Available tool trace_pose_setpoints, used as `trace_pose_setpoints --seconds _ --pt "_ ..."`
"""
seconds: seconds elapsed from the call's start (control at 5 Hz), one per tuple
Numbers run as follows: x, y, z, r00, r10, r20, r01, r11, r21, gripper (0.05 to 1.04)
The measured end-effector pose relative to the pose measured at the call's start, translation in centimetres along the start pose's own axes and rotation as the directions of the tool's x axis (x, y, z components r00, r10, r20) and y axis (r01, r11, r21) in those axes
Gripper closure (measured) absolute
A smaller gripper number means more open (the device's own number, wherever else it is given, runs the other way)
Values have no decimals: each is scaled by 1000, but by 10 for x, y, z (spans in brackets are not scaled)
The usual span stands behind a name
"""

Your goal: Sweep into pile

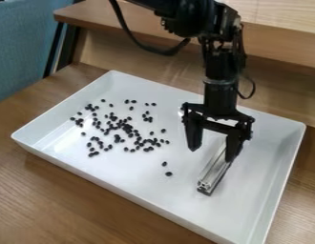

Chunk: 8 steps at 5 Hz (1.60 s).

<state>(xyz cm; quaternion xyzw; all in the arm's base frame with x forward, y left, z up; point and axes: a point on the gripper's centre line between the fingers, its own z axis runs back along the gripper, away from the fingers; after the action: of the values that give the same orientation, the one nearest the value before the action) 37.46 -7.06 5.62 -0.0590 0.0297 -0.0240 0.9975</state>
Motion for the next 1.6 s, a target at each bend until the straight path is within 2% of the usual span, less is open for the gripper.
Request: trace_pose_setpoints --seconds 0.2,0.4,0.6,0.8,1.4,1.6 --pt "2 -10 -10 1000 -23 -11 23 1000 1 112" --pt "5 -17 -21 1000 -25 -13 25 999 23 381" --pt "8 -20 -24 998 -67 3 67 998 11 661" --pt "6 -19 -24 995 -103 -13 103 995 11 687" --pt "-28 5 -30 952 -280 -122 283 959 10 688" --pt "-40 15 -32 936 -314 -162 323 946 32 688"
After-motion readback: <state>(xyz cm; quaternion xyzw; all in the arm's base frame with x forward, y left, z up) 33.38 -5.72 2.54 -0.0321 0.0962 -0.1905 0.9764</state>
